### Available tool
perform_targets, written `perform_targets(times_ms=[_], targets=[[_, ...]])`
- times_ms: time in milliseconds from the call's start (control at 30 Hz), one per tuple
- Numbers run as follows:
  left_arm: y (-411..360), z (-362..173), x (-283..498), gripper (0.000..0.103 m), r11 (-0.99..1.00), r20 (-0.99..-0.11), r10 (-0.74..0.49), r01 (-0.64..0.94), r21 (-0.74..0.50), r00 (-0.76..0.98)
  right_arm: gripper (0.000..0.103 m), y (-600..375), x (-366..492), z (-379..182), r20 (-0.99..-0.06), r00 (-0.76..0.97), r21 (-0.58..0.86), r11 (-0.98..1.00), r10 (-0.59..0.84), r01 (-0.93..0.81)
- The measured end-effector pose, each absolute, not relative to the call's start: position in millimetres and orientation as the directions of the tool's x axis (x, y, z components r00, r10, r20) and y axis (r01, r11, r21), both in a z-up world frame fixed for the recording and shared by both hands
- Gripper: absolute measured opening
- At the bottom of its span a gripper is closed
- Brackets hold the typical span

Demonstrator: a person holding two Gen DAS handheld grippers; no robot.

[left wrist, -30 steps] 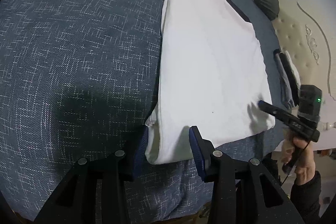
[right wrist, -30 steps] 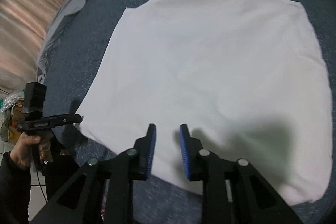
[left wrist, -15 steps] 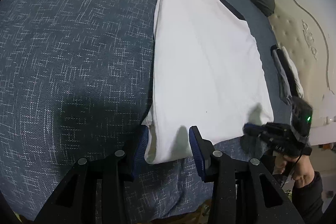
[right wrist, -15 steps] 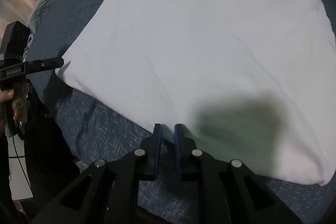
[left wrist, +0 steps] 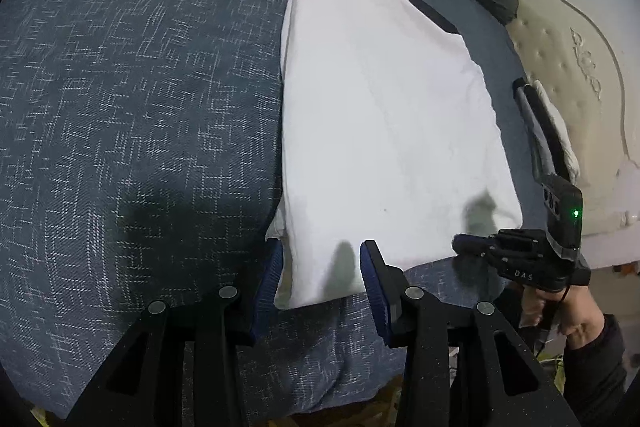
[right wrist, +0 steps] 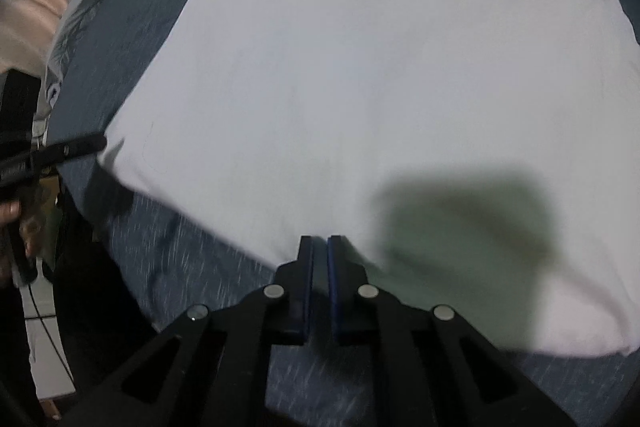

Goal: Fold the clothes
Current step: 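Close the right gripper on the polo body while the left gripper hovers at its edge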

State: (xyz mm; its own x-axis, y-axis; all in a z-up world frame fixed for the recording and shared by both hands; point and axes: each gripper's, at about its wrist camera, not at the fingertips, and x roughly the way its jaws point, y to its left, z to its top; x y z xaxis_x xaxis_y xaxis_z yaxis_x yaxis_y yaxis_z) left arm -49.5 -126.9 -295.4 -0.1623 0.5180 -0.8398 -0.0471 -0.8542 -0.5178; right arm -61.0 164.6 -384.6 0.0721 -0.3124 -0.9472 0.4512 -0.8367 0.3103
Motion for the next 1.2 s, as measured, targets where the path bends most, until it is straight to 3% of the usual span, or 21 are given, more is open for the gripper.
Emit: perform_targets(times_ms=[133, 300, 633, 933, 1033, 1100, 1200], targets=[[-132, -297, -50, 0.044, -0.851, -0.837, 0.521, -0.027, -0.524, -0.166, 0.006, 167, -67, -375, -0.939, 0.029, 0.320, -0.838, -0.343, 0.442], [-138, -298, -49, 0.044, -0.846, -0.833, 0.528, -0.017, -0.533, -0.167, 0.006, 162, -54, -394, -0.941, 0.117, 0.334, -0.822, -0.316, 0.461], [-134, -312, -52, 0.044, -0.830, -0.824, 0.552, 0.004, -0.557, -0.131, 0.006, 257, -111, -338, -0.925, -0.061, 0.336, -0.881, -0.376, 0.333], [-128, -321, -51, 0.043, -0.847, -0.842, 0.528, 0.002, -0.531, -0.114, 0.006, 310, -106, -321, -0.915, -0.100, 0.360, -0.901, -0.392, 0.244], [-124, -322, -51, 0.028, -0.855, -0.850, 0.516, -0.006, -0.519, -0.107, 0.006, 298, -97, -328, -0.910, -0.106, 0.369, -0.899, -0.402, 0.235], [-121, -319, -51, 0.009, -0.860, -0.855, 0.508, -0.017, -0.509, -0.104, 0.006, 301, -96, -328, -0.904, -0.111, 0.380, -0.896, -0.413, 0.230], [-118, -314, -51, 0.003, -0.867, -0.861, 0.498, -0.033, -0.498, -0.106, 0.006, 306, -96, -327, -0.897, -0.119, 0.392, -0.892, -0.425, 0.224]])
